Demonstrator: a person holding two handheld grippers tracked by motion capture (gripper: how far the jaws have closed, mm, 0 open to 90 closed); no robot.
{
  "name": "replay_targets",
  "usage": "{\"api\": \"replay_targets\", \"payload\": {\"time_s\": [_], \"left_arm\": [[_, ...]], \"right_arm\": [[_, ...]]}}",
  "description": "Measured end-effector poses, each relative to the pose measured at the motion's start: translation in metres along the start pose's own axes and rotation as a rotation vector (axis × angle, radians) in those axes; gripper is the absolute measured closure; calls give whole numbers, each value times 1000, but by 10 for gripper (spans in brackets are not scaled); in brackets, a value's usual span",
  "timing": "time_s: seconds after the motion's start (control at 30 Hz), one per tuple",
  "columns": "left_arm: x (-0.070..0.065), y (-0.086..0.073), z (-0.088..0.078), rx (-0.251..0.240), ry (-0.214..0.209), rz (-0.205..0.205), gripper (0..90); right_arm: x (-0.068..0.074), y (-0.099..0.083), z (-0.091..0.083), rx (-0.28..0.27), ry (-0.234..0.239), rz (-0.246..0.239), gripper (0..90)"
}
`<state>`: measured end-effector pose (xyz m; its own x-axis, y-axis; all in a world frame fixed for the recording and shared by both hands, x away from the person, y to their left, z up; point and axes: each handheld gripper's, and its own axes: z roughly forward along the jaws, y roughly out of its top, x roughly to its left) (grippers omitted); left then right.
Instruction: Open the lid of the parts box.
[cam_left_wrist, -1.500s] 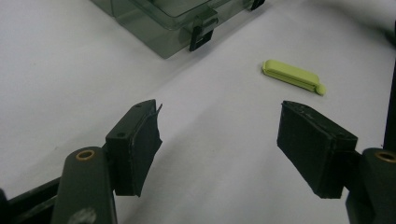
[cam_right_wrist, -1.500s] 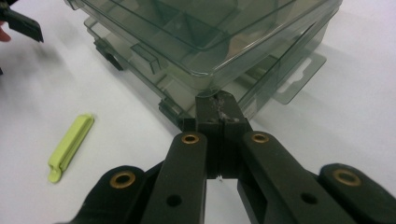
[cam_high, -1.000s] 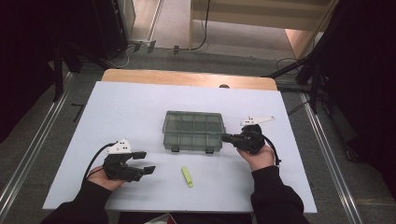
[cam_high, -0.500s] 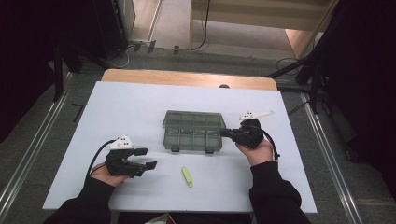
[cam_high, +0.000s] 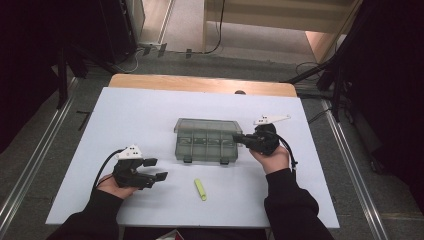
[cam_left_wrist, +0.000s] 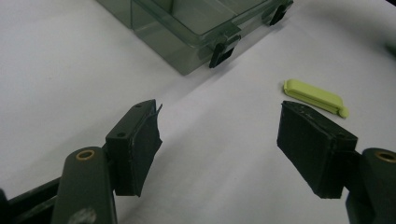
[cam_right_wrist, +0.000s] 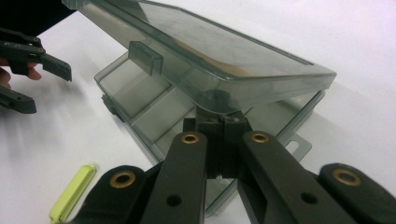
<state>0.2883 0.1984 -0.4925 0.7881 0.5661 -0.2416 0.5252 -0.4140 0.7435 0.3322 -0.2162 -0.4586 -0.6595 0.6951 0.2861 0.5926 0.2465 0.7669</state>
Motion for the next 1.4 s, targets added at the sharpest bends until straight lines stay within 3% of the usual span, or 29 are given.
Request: {"api": "replay_targets", "payload": {"time_s": [0.27,0.4,0.97,1.4], "left_arm": [[2,14,-3,-37,-21,-15,290],[3,20,-1,-30,-10,-1,290],[9,43,9,-29,-64,16,264],[18,59,14,-33,-44,14,264]], "right_arm": [[-3,1,-1,-2,7,-2,900],[-3,4,-2,-8,11,-2,900],[-2,5,-8,-13,11,-3,900],[-1,6,-6,-9,16,-5,900]]}}
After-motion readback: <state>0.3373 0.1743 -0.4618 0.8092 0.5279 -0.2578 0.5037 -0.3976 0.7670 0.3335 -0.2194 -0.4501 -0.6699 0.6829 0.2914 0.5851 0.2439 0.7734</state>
